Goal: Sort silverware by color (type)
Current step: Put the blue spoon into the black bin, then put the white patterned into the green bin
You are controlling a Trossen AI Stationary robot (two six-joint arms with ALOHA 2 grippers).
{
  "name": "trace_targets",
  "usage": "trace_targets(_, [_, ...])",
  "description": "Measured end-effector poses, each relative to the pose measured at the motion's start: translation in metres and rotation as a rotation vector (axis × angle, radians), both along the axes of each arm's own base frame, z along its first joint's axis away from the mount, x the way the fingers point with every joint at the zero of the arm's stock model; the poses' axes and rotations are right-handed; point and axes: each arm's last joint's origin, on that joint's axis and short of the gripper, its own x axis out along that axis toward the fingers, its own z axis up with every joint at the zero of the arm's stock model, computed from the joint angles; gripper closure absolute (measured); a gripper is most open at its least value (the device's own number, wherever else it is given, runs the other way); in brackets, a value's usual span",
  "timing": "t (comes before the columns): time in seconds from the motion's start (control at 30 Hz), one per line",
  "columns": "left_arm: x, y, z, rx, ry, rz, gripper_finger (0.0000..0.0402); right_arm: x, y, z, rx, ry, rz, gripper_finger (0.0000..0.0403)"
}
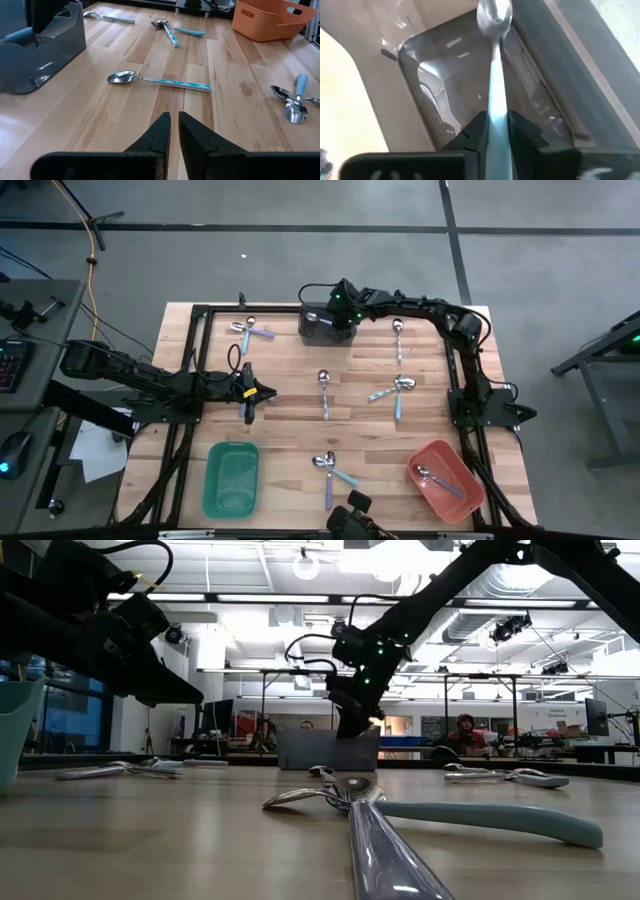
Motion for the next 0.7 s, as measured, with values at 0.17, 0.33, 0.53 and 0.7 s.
trace_targets(0.17, [0.000, 0.000, 0.000, 0.000, 0.000, 0.000, 0.0371, 0.001, 0.000, 0.000, -0.003, -0.006, 0.000, 0.0310])
trace_targets(0.33, [0.000, 0.000, 0.000, -0.001, 0.000, 0.000, 0.0371, 0.003, 0.001, 0.009, -0.026, 0.001, 0.043, 0.0312])
trace_targets(0.53, [0.000, -0.001, 0.000, -0.015, 0.001, -0.039, 0.0373, 0.010, 0.026, 0.043, -0.122, -0.048, 0.132, 0.0380])
trace_targets(0.7, [0.001, -0.001, 0.000, -0.008, 0.007, -0.041, 0.0396, -0.006, 0.052, 0.049, -0.207, -0.123, 0.149, 0.0393])
